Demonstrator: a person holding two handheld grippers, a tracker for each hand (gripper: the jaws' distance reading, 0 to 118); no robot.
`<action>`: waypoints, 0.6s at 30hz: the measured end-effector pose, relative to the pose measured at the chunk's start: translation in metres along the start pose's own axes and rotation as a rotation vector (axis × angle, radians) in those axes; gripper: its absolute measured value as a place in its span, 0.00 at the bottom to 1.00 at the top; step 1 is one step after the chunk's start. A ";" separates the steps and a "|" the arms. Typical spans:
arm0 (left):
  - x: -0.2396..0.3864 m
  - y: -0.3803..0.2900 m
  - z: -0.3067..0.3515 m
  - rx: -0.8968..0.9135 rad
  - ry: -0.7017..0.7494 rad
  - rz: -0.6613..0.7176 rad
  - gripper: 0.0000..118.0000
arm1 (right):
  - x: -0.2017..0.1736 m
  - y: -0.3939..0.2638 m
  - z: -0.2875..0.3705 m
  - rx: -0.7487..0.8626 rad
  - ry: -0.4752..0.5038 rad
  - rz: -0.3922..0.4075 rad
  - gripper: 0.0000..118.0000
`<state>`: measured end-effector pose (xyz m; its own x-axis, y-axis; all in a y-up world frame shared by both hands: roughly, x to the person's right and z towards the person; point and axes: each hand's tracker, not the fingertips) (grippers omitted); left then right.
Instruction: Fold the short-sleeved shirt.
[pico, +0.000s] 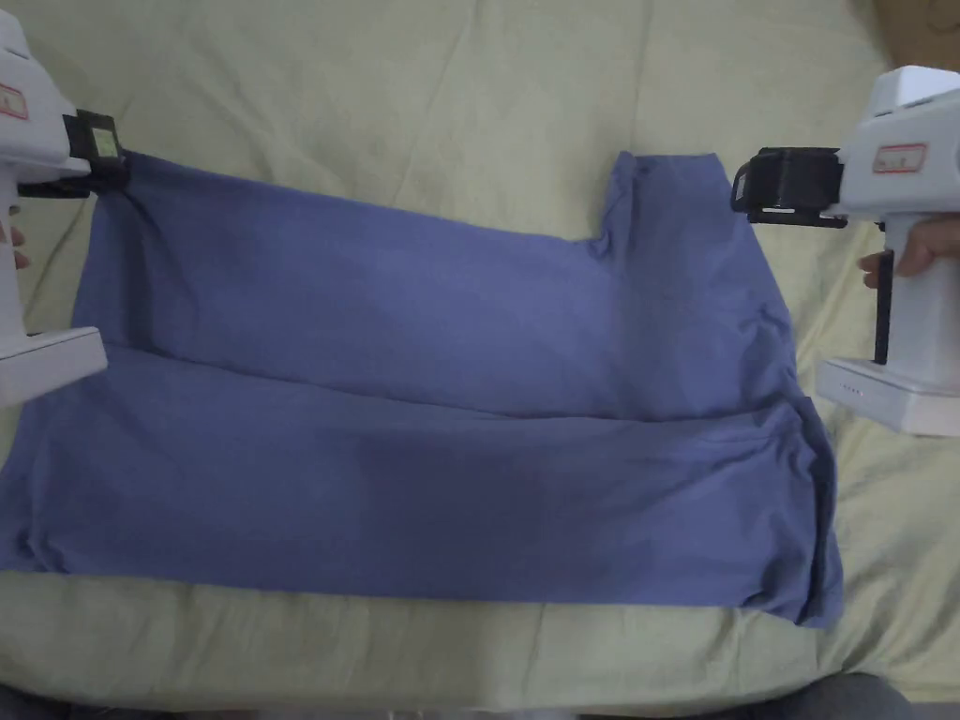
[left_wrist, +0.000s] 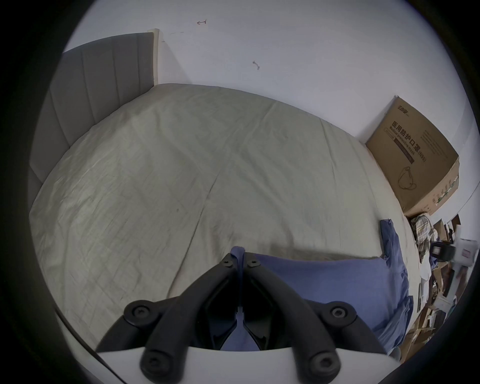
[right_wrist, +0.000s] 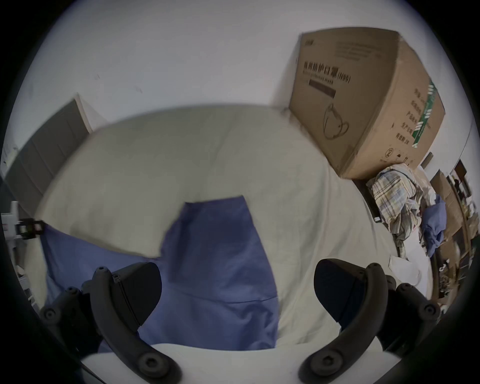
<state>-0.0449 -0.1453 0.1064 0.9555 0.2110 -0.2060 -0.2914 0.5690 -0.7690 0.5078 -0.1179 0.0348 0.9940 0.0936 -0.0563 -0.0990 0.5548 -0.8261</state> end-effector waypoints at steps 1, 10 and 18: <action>-0.001 0.000 0.000 0.001 0.000 0.005 0.00 | 0.004 0.003 -0.016 -0.044 -0.030 -0.018 0.99; 0.004 -0.005 -0.002 0.002 0.010 -0.003 0.00 | 0.022 -0.011 -0.099 -0.239 -0.063 -0.153 0.83; 0.002 -0.008 -0.008 -0.018 0.022 0.000 0.00 | 0.024 -0.019 -0.104 -0.199 -0.001 -0.191 0.01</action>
<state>-0.0400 -0.1555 0.1074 0.9565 0.1932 -0.2186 -0.2903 0.5551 -0.7795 0.5387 -0.2118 -0.0091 0.9938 0.0040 0.1114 0.1011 0.3894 -0.9155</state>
